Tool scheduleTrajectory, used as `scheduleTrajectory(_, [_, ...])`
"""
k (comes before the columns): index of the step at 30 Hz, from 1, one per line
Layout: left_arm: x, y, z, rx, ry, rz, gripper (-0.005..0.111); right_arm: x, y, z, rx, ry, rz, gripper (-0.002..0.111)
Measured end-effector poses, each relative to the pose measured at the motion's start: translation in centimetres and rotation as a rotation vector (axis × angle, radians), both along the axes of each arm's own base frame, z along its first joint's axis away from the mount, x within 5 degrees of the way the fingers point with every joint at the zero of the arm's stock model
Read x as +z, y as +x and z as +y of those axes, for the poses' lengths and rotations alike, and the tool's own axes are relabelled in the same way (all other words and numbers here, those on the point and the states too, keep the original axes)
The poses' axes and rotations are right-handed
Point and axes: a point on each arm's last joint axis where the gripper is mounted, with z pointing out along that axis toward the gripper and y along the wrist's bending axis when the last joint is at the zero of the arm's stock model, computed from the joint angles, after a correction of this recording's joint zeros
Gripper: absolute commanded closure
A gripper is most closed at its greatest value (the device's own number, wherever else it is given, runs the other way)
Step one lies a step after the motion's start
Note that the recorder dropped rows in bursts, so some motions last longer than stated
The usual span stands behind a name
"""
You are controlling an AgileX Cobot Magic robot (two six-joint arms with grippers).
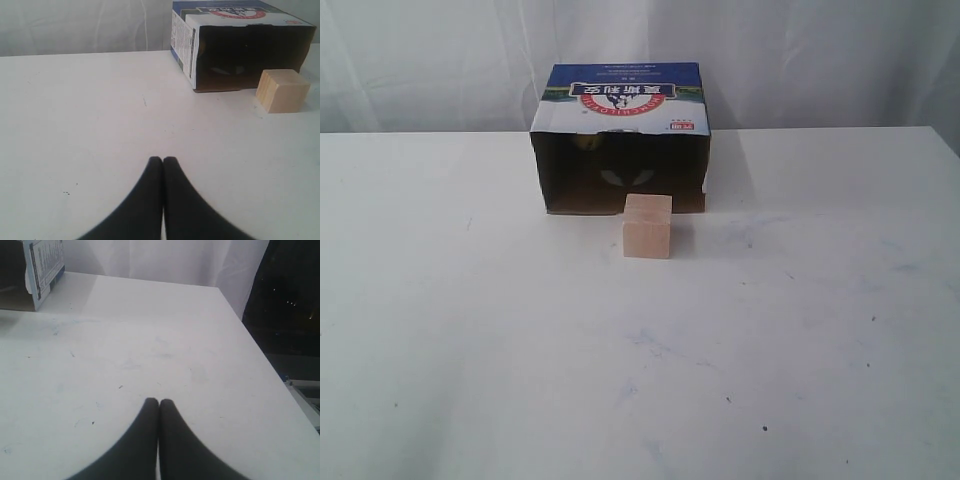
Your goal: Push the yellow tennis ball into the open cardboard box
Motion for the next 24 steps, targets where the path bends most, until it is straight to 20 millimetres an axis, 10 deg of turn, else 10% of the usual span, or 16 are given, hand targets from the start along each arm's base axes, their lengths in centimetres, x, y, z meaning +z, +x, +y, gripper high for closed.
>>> scheduleTrajectory(18, [3.1, -1.0, -0.7, -0.043, -0.275, -0.173, 0.107, 0.0, 0.0, 0.0, 0.0, 0.003, 0.002, 0.108])
scheduleTrajectory(24, [5.5, -1.6, -1.1, -0.089, -0.016, -0.128, 0.107, 0.0, 0.0, 0.0, 0.0, 0.003, 0.002, 0.108])
